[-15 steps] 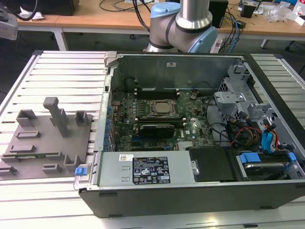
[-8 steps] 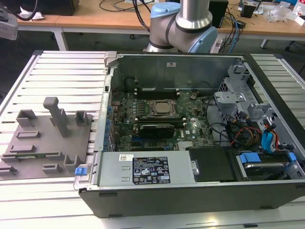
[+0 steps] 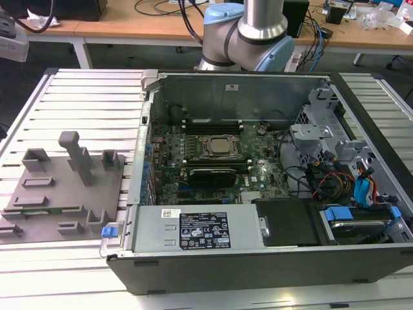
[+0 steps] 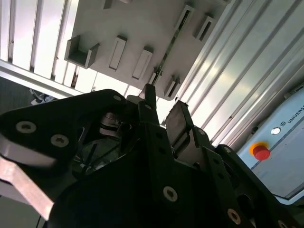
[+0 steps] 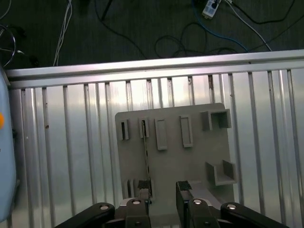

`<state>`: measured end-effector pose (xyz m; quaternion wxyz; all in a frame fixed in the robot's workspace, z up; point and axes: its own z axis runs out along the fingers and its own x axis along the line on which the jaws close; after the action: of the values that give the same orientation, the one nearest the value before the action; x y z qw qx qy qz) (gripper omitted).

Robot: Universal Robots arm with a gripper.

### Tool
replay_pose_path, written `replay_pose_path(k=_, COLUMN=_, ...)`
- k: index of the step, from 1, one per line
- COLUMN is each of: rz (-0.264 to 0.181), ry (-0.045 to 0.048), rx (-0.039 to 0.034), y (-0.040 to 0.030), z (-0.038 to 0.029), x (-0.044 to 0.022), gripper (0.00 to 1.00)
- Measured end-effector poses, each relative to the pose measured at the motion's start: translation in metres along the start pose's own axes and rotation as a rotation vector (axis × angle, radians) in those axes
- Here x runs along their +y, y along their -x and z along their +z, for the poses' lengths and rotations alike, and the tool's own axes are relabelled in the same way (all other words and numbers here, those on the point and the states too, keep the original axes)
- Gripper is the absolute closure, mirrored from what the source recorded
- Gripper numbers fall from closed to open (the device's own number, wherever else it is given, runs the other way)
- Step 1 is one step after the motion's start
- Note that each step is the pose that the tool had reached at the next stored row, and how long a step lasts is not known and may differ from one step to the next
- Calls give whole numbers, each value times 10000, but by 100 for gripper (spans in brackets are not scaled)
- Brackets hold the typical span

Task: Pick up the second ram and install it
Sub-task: 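Pick up the second ram and move it above second insertion slot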

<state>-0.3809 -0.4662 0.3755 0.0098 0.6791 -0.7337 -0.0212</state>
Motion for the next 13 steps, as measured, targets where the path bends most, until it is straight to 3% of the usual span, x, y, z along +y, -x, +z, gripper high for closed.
replay_pose_path(k=13, rz=0, ry=-1, rx=-1, y=-2, z=121, x=-6, gripper=64)
